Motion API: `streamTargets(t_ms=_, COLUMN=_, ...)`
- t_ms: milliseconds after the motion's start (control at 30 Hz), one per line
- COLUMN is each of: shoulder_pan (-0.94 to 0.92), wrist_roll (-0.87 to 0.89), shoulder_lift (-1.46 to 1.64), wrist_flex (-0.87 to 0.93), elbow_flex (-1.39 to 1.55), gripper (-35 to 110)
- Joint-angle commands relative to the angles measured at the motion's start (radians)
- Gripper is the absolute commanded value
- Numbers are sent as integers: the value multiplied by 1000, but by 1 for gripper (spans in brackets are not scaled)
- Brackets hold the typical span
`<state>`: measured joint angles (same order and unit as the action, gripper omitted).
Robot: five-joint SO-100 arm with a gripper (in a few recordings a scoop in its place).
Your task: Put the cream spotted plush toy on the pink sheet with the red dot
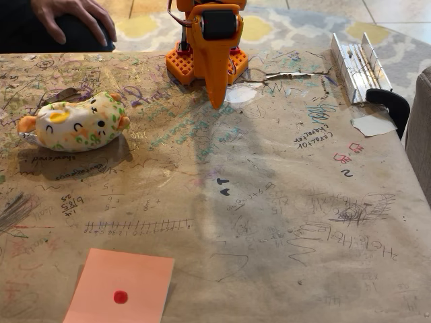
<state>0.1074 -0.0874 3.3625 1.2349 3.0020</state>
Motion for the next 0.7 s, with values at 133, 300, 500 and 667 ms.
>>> streamTargets(t_ms=133, shoulder_pan=112, wrist_roll=-77, shoulder_lift=9, wrist_flex=11, elbow_flex=-17, gripper=0)
streamTargets(t_ms=300, shoulder_pan=133, wrist_roll=-144, shoulder_lift=9, wrist_flex=12, elbow_flex=-14, gripper=0)
streamTargets(t_ms=500, shoulder_pan=-54, wrist_roll=-572, shoulder_lift=9, wrist_flex=8, elbow_flex=40, gripper=0)
streamTargets(t_ms=667, shoulder_pan=-331, wrist_roll=-387, shoulder_lift=9, wrist_flex=-127, elbow_flex=26, gripper=25)
